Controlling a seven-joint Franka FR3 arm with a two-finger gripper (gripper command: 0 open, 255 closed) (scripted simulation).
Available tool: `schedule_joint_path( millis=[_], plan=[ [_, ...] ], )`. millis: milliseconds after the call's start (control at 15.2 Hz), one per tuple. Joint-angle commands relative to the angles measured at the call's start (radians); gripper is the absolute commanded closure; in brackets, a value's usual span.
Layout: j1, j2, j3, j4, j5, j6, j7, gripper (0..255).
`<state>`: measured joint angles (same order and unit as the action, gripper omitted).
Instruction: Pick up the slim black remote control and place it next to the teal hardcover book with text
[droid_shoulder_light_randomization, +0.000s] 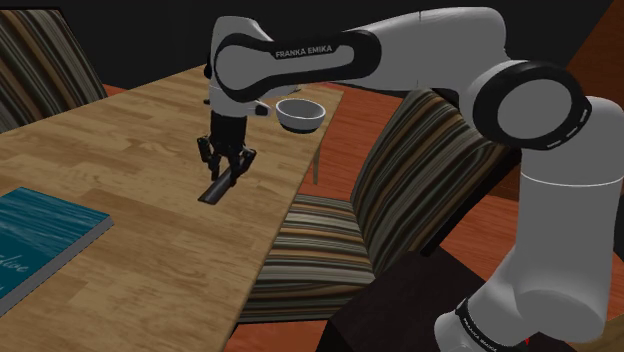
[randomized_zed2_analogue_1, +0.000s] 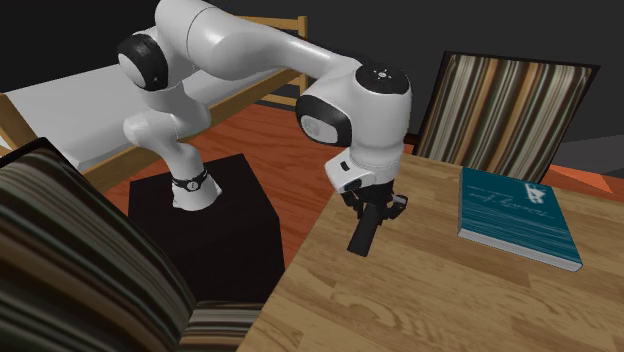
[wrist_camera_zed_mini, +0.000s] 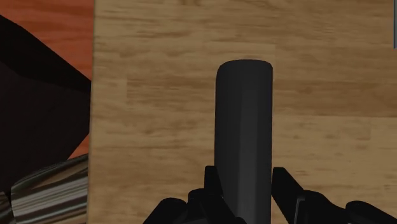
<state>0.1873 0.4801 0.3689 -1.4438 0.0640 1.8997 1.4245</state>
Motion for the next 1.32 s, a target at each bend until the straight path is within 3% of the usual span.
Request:
schedule_joint_path(
  millis=[0, 594, 1056, 1254],
  plan=[
    [0.035, 0.016, 0.008, 0.025, -0.010, -0.002, 0.043, 255],
    [0.201, 0.095, 0.035, 0.132, -0.057, 0.002, 0.229, 255],
    [0.356, 0.220, 0.038, 0.327, -0.110, -0.044, 0.367, 255],
    [0.352, 0.222, 0.037, 0.289, -0.110, -0.005, 0.363, 255]
  ],
)
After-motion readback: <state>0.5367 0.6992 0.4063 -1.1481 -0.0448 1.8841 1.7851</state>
